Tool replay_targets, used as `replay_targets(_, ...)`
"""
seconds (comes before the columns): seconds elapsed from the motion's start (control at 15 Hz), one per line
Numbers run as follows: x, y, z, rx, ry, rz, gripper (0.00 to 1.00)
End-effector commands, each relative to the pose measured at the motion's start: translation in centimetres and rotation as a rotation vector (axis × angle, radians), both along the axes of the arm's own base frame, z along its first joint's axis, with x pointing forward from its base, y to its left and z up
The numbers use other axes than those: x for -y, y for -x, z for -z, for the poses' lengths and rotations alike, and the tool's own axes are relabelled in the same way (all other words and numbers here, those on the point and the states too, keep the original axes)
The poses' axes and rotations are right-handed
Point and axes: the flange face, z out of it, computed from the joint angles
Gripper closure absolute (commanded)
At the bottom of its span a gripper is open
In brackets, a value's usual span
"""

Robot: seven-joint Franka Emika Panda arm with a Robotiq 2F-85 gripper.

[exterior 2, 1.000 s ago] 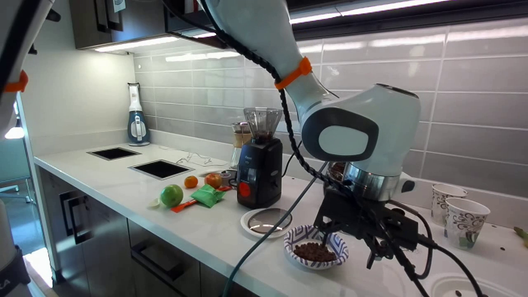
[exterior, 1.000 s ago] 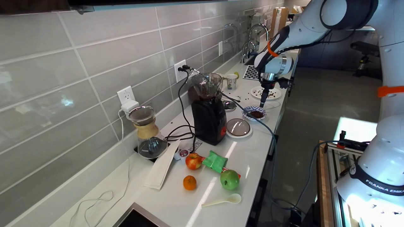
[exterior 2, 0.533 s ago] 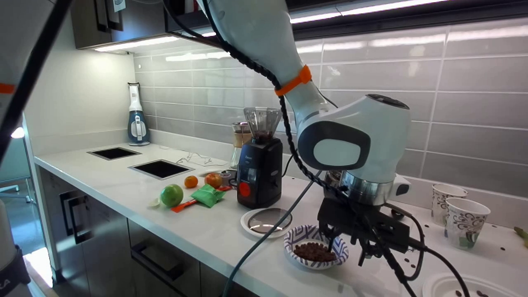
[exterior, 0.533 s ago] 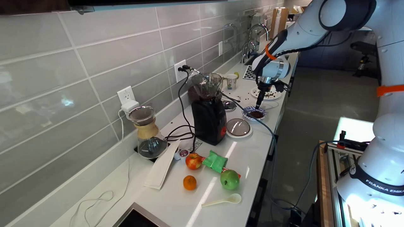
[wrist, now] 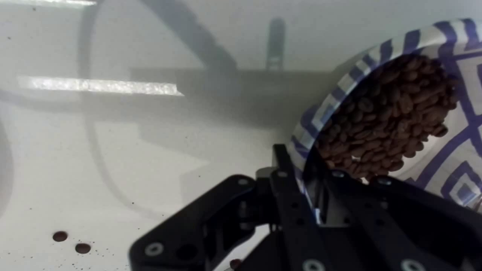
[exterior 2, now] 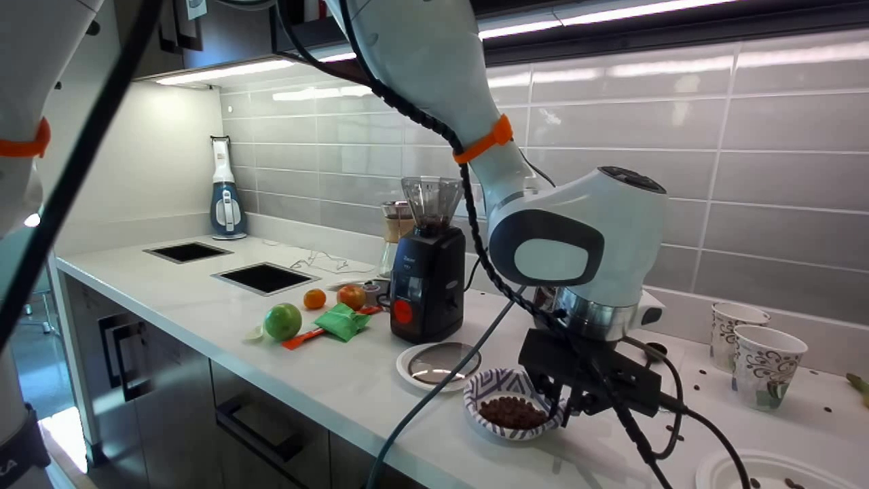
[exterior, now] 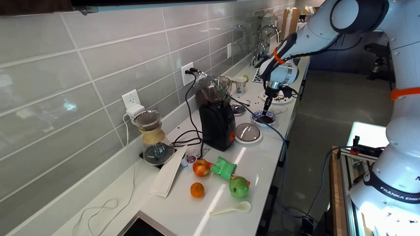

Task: Pour the coffee beans on the plate into the coffee making machine

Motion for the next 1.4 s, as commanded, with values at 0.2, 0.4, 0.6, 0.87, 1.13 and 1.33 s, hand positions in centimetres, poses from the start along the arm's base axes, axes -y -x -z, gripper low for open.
replay_targets(0.2, 0.7, -0.2, 0.7, 0.020, -0.015, 0.011, 0.99)
replay_targets(0.4, 0.8, -0.1, 0.7, 0.038, -0.054, 0.011, 0.99)
replay_targets(0.6, 1.0, 0.2, 0.3, 0.092, -0.101, 0.023, 0.99)
replay_targets(0.87, 1.1, 0.7, -0.4, 0.148, -0.155, 0.010, 0.99)
replay_targets(1.13, 1.5, 1.7, -1.1, 0.155, -0.205, -0.013, 0.99)
replay_targets(1.33, 2.3, 2.5, -1.8, 0.142, -0.220, -0.011, 0.99)
